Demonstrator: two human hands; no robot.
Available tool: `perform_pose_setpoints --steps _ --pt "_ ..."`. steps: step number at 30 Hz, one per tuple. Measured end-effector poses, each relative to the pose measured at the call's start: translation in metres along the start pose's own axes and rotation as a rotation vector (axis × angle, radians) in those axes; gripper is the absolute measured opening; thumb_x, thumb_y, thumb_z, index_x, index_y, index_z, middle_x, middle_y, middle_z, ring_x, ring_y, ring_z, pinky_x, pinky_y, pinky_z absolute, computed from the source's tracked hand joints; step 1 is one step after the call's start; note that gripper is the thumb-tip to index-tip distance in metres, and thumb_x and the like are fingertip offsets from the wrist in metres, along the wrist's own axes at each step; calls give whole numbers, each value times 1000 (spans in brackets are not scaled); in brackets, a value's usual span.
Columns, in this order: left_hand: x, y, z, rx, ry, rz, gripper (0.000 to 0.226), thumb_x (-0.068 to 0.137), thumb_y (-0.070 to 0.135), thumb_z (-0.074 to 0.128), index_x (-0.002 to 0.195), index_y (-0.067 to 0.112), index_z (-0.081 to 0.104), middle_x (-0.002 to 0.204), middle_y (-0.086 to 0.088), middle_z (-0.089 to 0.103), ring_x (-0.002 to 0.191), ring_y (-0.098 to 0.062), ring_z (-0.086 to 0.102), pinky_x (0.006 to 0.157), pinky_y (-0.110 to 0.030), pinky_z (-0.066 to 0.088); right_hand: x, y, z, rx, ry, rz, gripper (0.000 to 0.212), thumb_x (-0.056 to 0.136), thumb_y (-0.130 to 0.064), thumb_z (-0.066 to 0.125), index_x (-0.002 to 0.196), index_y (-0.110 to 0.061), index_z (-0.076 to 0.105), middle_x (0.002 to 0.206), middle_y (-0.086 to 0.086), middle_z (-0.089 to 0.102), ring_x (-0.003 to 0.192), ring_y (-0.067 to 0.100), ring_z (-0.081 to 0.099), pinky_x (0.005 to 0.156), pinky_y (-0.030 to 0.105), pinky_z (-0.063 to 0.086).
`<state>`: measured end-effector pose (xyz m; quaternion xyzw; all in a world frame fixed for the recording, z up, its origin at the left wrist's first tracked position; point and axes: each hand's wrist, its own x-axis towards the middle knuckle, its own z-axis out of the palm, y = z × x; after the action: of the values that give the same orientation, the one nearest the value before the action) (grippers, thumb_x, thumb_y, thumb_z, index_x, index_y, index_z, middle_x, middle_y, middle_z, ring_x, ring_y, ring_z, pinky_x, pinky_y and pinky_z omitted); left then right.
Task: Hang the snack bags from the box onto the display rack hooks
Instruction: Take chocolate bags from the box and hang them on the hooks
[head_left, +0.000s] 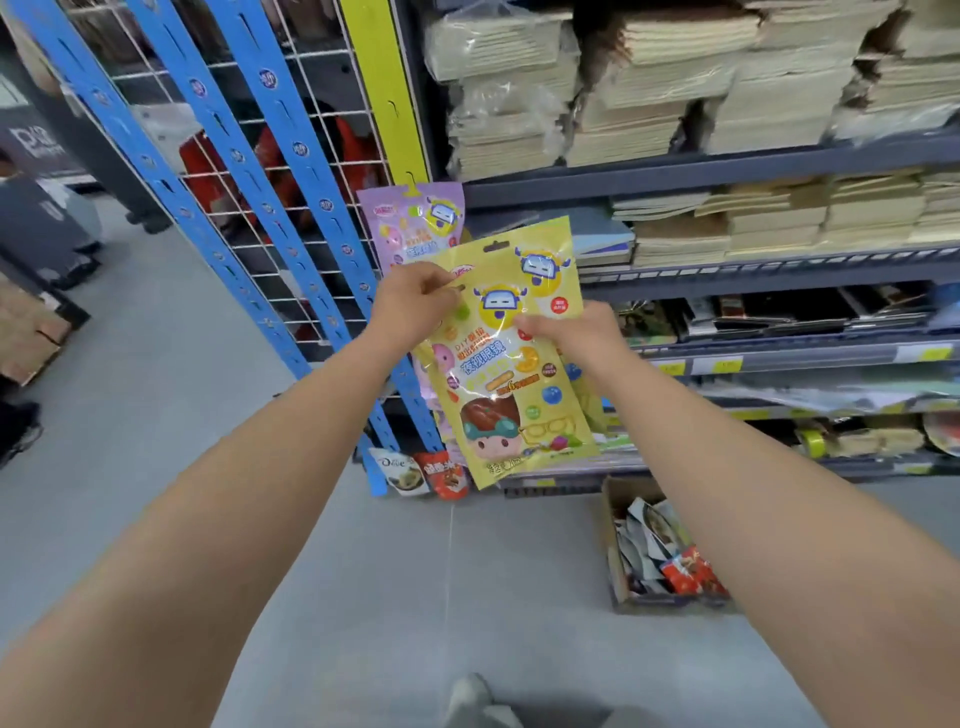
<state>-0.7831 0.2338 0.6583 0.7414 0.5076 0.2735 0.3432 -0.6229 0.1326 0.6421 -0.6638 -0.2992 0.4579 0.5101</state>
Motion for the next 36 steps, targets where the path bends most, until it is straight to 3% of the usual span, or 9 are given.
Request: perform_pose_setpoints --steps 3,8,12,15,18,23,26,32,36 --pt "23 -2 -24 -39 89 31 14 88 9 57 87 14 69 86 1 65 67 -6 54 65 -25 49 8 -17 27 8 33 -36 15 75 -18 77 85 -15 67 87 -1 70 66 4 61 46 12 46" --pt "66 2 -48 68 306 76 22 87 16 48 91 20 69 83 6 64 78 -20 61 82 -36 52 23 -39 43 -11 200 -153 34 71 -38 79 87 -9 70 79 -2 68 73 12 61 71 29 48" --pt "99 13 -60 149 456 130 23 91 21 44 97 23 66 91 1 70 77 -15 52 93 -33 39 38 -55 20 17 375 -235 27 67 -39 80 73 -14 70 75 0 69 72 13 61 72 34 51" --pt "117 22 -61 196 496 136 25 92 20 42 102 22 65 93 -2 71 82 -23 58 96 -30 31 45 -65 2 139 449 -271 25 69 -33 80 74 -13 65 72 -2 64 70 13 59 71 32 48" --pt "130 29 -58 200 522 126 25 94 19 42 110 19 62 87 -1 65 84 -23 56 101 -32 26 52 -71 -6 166 376 -248 25 73 -25 78 69 -16 55 73 -4 59 69 13 59 75 36 52" --pt "142 33 -56 166 555 140 33 95 15 42 127 18 51 84 4 56 82 -17 44 103 -35 29 71 -73 2 33 211 -280 12 73 -22 79 70 -19 68 80 5 70 77 20 68 80 42 55" --pt "149 31 -58 216 530 178 30 95 16 41 120 18 57 75 5 57 82 -22 52 101 -33 28 82 -74 12 -18 159 -297 10 72 -21 80 70 -21 70 73 -3 71 74 16 69 79 40 57" --pt "166 29 -67 254 463 265 21 94 20 44 104 15 62 94 -4 69 92 -24 61 101 -34 32 94 -79 28 -73 147 -307 12 70 -25 81 65 -24 69 59 -15 69 62 -1 67 72 30 57" --pt "176 35 -72 212 438 186 18 88 21 47 94 18 63 88 0 69 87 -24 63 98 -40 41 101 -78 36 -65 150 -300 12 70 -26 80 66 -26 70 65 -13 70 71 5 69 77 33 58"
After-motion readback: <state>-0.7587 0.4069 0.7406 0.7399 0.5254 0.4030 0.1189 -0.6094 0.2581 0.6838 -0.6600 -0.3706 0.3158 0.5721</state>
